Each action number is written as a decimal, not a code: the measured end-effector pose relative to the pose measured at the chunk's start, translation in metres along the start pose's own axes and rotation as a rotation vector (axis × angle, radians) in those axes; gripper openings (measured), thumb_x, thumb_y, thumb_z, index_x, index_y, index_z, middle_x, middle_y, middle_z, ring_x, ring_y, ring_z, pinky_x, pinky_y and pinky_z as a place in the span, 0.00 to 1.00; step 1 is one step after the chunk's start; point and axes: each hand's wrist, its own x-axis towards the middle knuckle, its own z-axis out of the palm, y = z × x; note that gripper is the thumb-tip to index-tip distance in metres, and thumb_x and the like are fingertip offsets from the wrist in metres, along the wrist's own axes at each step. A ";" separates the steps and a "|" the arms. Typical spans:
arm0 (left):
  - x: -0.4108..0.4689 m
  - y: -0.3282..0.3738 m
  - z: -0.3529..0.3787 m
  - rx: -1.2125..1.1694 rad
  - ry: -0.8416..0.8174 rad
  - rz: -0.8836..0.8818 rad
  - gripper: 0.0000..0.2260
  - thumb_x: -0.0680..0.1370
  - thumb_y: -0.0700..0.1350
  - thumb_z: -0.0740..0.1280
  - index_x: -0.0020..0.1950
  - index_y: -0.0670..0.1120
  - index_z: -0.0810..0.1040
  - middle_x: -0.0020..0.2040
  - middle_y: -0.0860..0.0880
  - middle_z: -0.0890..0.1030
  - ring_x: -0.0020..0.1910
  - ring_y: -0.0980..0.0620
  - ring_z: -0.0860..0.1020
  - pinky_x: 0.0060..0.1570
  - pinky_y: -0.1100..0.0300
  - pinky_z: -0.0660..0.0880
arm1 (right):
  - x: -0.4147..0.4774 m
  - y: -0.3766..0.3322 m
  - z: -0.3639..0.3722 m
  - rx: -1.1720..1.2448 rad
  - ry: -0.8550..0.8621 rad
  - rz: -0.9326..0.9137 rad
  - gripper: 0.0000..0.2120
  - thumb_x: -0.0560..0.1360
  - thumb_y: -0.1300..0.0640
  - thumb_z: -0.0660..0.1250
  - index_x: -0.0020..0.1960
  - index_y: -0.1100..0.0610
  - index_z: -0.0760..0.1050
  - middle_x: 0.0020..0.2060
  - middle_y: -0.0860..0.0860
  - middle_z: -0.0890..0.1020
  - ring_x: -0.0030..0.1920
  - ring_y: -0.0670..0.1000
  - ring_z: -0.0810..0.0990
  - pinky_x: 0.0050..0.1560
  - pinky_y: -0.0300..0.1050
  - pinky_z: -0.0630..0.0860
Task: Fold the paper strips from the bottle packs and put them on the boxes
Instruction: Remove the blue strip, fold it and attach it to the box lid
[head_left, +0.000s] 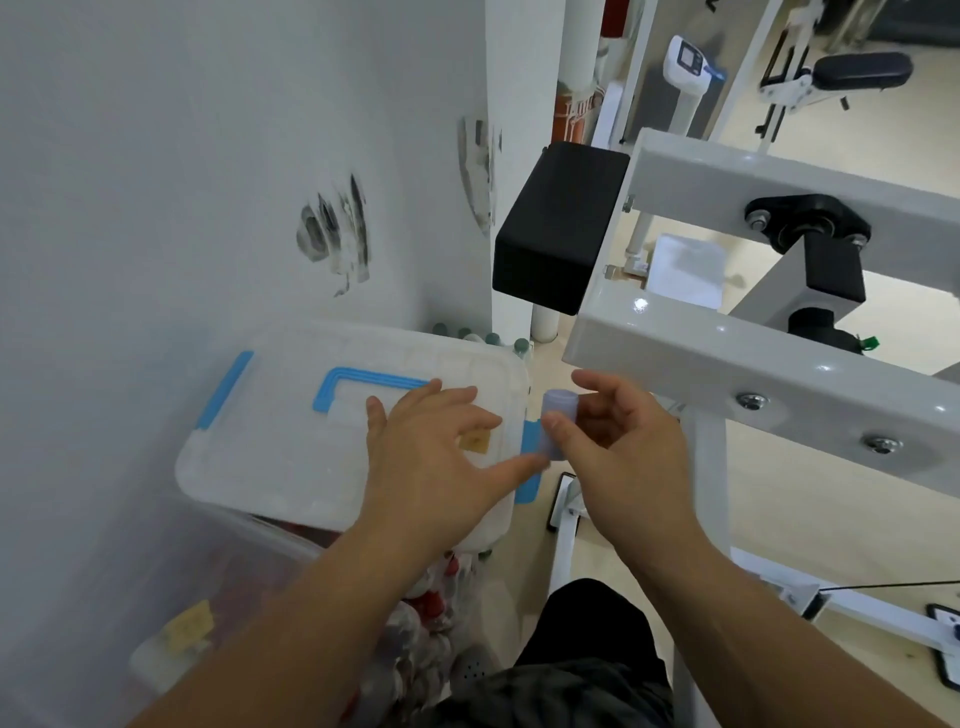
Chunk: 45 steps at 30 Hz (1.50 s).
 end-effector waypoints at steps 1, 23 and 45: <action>-0.002 -0.003 -0.003 -0.112 0.054 0.000 0.22 0.69 0.67 0.71 0.57 0.57 0.81 0.70 0.59 0.75 0.74 0.56 0.65 0.78 0.41 0.49 | 0.000 -0.005 0.001 -0.029 -0.012 -0.036 0.16 0.75 0.53 0.74 0.59 0.41 0.75 0.46 0.40 0.83 0.48 0.42 0.83 0.45 0.33 0.80; -0.013 -0.165 -0.080 0.133 0.200 -0.281 0.31 0.75 0.65 0.65 0.76 0.57 0.67 0.75 0.52 0.68 0.72 0.50 0.69 0.73 0.53 0.65 | 0.008 -0.042 0.124 -0.129 -0.255 -0.055 0.10 0.74 0.49 0.75 0.44 0.50 0.74 0.39 0.45 0.81 0.38 0.45 0.80 0.40 0.38 0.77; -0.017 -0.109 -0.086 0.290 0.414 0.035 0.26 0.73 0.64 0.65 0.61 0.47 0.81 0.56 0.46 0.83 0.56 0.43 0.78 0.58 0.46 0.75 | 0.006 -0.054 0.078 -0.036 -0.195 0.006 0.10 0.74 0.50 0.74 0.44 0.50 0.74 0.43 0.47 0.83 0.44 0.49 0.84 0.40 0.39 0.83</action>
